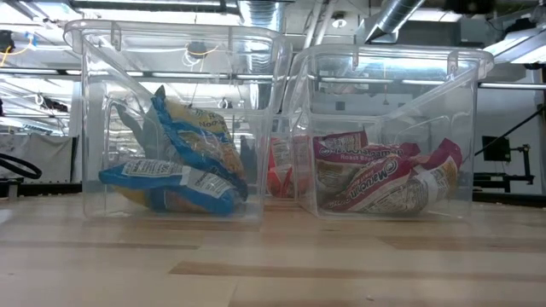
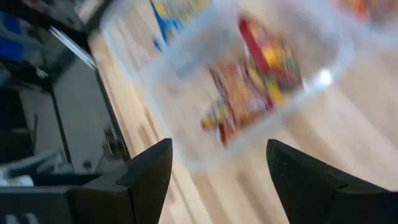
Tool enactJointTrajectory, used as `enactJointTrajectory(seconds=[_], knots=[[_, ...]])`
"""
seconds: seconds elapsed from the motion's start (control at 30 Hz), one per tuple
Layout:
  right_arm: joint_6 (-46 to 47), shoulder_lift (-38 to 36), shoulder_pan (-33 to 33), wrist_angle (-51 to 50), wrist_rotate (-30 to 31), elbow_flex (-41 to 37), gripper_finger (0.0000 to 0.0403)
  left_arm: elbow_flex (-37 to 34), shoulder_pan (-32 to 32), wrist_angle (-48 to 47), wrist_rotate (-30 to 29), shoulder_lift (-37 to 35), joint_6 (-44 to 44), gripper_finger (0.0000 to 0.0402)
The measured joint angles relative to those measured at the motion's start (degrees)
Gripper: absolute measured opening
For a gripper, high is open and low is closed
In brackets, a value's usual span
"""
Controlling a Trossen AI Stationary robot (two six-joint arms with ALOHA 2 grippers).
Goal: Sort Maruchan noodles
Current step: Put the blue noodle pack into the bottom left transparent bin
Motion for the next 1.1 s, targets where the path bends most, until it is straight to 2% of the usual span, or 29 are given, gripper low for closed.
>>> enactJointTrajectory(seconds=[0.17,0.33,0.5,0.67,0.8,0.93,1.1], knots=[[7.5,0.1,5.4,-9.8,-1.1,0.0,0.0282,0.0,0.0,1.0,-1.8,0.0,0.0,0.0235],[19.3,1.0,16.9,-12.9,-2.9,-1.9,0.0282,0.0,0.0,0.9,-1.8,0.0,0.0,0.0235],[35.3,1.8,30.2,-8.4,-3.5,-9.8,0.0282,0.0,0.0,0.9,-1.8,0.0,0.0,0.0235],[47.6,4.4,41.2,4.9,-5.9,-19.2,0.0282,0.0,0.0,0.9,-1.8,0.0,0.0,0.0235],[56.7,9.2,46.5,13.2,-10.2,-23.9,0.0282,0.0,0.0,0.9,-1.8,0.0,-0.1,0.0235],[62.2,15.6,50.0,13.4,-12.7,-24.7,0.0282,0.0,0.0,0.9,-1.8,0.0,-0.2,0.0235],[64.5,22.7,51.7,13.3,-15.2,-24.7,0.0282,0.0,0.0,0.9,-1.8,0.0,-0.7,0.0235]])
